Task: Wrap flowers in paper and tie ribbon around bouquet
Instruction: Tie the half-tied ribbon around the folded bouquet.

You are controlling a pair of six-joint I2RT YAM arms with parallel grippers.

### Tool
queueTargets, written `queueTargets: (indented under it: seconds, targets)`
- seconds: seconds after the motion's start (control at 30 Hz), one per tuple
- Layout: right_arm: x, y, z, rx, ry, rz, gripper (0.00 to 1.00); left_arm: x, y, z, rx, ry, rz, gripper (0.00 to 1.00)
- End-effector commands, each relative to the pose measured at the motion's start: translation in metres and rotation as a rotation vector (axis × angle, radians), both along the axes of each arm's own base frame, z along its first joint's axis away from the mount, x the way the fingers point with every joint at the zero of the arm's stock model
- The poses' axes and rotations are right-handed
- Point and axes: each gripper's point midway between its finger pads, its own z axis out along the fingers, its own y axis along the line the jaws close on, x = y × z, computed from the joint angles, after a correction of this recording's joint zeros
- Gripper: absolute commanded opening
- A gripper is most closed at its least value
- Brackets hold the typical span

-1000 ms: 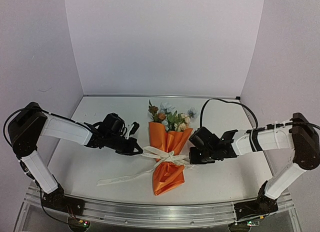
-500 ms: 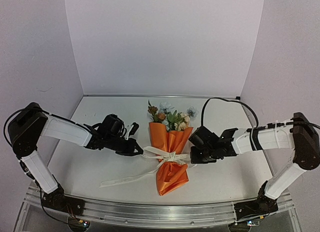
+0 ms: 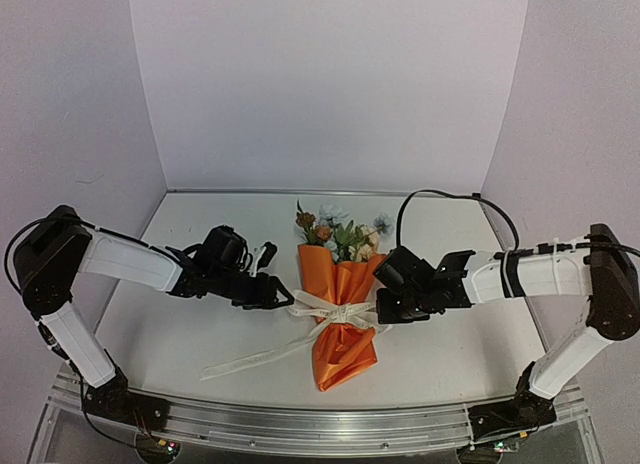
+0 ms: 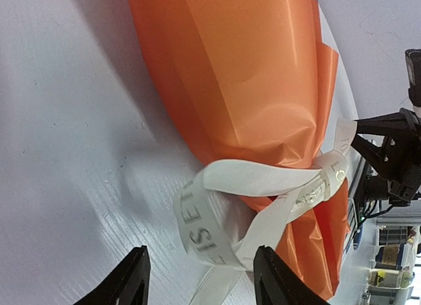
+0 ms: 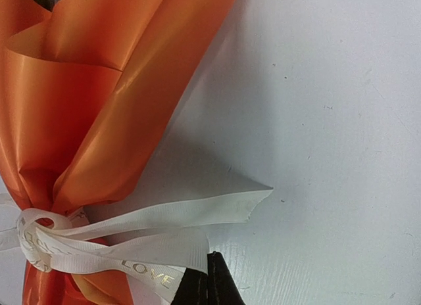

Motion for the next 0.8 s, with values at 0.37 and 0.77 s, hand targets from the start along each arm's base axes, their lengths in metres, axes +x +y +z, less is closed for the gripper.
queueTargets:
  seconds: [0.37,0.77]
  targets:
    - [0.005,0.009,0.015,-0.004,-0.036,0.01,0.0,-0.003,-0.024,0.002,-0.01,0.183,0.221,0.59]
    - [0.006,0.011,0.019,-0.003,-0.046,0.012,0.0,0.02,-0.03,-0.005,-0.014,0.19,0.314,0.43]
